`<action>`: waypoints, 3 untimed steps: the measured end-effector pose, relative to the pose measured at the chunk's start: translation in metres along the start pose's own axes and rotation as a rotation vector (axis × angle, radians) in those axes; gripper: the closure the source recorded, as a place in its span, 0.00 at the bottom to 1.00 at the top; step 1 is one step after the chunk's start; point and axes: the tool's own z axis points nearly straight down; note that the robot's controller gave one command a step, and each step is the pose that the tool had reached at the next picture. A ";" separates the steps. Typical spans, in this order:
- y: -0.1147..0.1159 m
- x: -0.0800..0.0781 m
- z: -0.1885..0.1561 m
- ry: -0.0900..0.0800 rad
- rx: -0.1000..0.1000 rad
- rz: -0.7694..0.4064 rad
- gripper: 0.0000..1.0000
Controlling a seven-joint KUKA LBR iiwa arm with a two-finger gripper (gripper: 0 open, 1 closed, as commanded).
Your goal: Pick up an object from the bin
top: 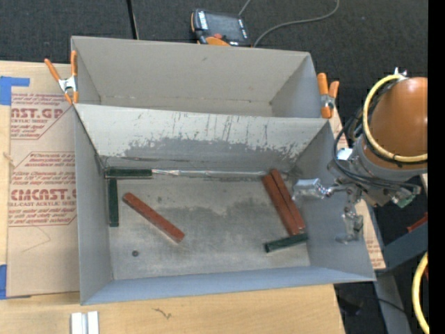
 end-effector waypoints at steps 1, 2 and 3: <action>0.049 -0.040 0.113 0.003 -0.008 -0.235 0.00; 0.023 -0.021 0.145 0.001 0.000 0.010 0.00; 0.024 -0.020 0.145 0.005 -0.003 0.010 1.00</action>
Offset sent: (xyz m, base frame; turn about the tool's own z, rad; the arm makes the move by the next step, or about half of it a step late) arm -0.0019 0.0589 -0.1091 -0.2322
